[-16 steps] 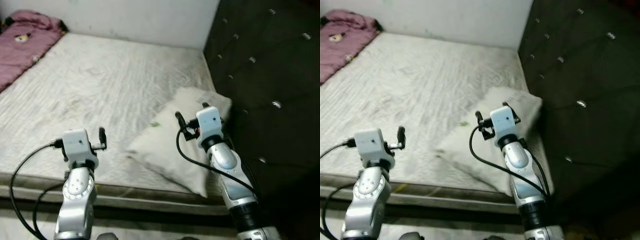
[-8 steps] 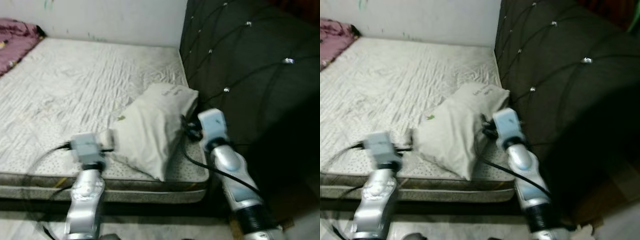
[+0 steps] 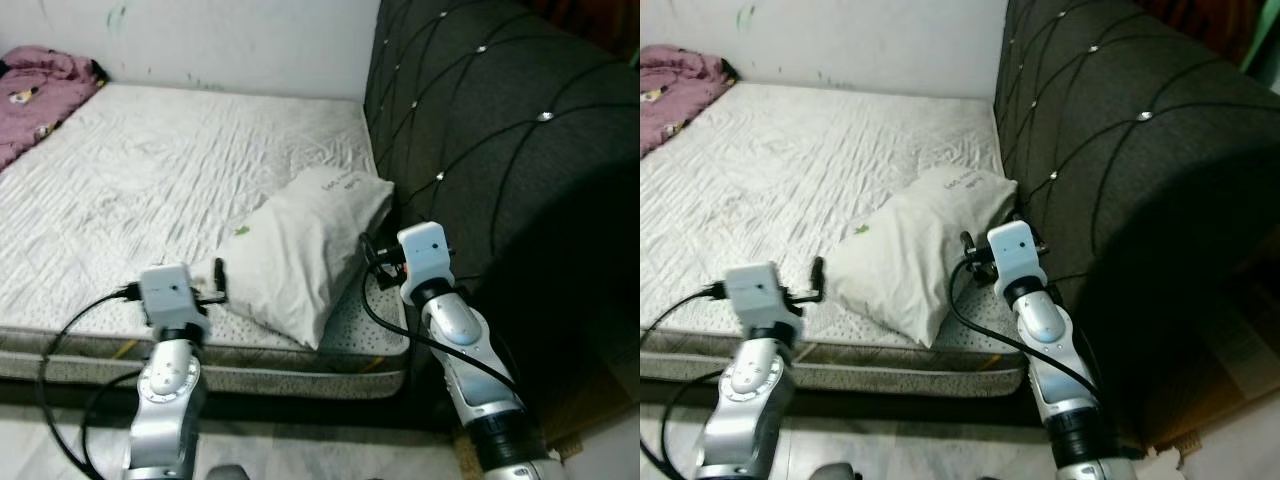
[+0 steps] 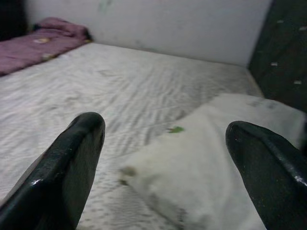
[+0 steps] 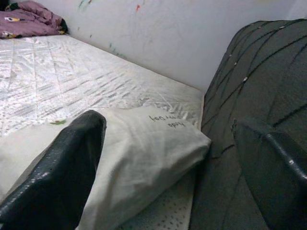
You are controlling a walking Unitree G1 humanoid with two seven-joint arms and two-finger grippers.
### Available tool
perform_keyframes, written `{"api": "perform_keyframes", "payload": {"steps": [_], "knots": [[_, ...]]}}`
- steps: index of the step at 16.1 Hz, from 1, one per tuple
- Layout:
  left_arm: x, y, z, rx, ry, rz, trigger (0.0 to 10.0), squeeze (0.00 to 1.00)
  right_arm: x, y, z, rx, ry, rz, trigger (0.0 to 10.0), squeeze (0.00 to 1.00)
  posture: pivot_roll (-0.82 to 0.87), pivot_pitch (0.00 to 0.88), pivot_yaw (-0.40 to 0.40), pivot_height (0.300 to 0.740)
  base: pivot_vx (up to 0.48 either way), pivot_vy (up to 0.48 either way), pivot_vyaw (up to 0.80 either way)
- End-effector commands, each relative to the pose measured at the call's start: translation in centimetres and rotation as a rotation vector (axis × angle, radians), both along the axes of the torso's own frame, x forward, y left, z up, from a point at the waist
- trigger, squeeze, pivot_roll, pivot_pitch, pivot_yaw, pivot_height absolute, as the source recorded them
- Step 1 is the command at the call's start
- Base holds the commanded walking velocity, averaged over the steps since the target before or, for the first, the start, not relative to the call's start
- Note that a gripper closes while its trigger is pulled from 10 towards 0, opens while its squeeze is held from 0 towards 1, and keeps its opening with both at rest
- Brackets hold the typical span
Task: Clean up the room
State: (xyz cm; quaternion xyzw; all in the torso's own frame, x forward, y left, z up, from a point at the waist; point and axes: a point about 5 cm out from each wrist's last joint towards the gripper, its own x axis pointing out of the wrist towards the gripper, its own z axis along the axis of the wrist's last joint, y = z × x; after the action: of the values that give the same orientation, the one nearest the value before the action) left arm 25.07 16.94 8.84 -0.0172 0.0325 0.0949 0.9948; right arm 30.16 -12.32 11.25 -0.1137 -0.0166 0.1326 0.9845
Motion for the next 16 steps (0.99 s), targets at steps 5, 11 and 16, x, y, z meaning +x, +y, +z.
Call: {"api": "perform_keyframes", "payload": {"steps": [5,11,16], "knots": [[0.03,0.30,0.83,0.013,-0.044,0.014,10.0,0.00,0.24,0.24,0.70,0.008,-0.027,0.017,10.0,0.00,0.05,0.000,-0.052,0.740,0.000,0.000,0.00],[0.07,-0.03,0.96,0.004,-0.056,-0.018,10.0,0.00,0.30,0.02,0.79,0.002,-0.033,0.014,10.0,0.00,0.05,0.000,-0.050,0.740,0.000,0.000,0.00],[-0.30,0.60,0.79,0.004,-0.052,-0.007,10.0,0.00,0.18,0.21,0.89,0.024,-0.042,0.012,10.0,0.00,0.05,0.000,-0.049,0.740,0.000,0.000,0.00]]}}
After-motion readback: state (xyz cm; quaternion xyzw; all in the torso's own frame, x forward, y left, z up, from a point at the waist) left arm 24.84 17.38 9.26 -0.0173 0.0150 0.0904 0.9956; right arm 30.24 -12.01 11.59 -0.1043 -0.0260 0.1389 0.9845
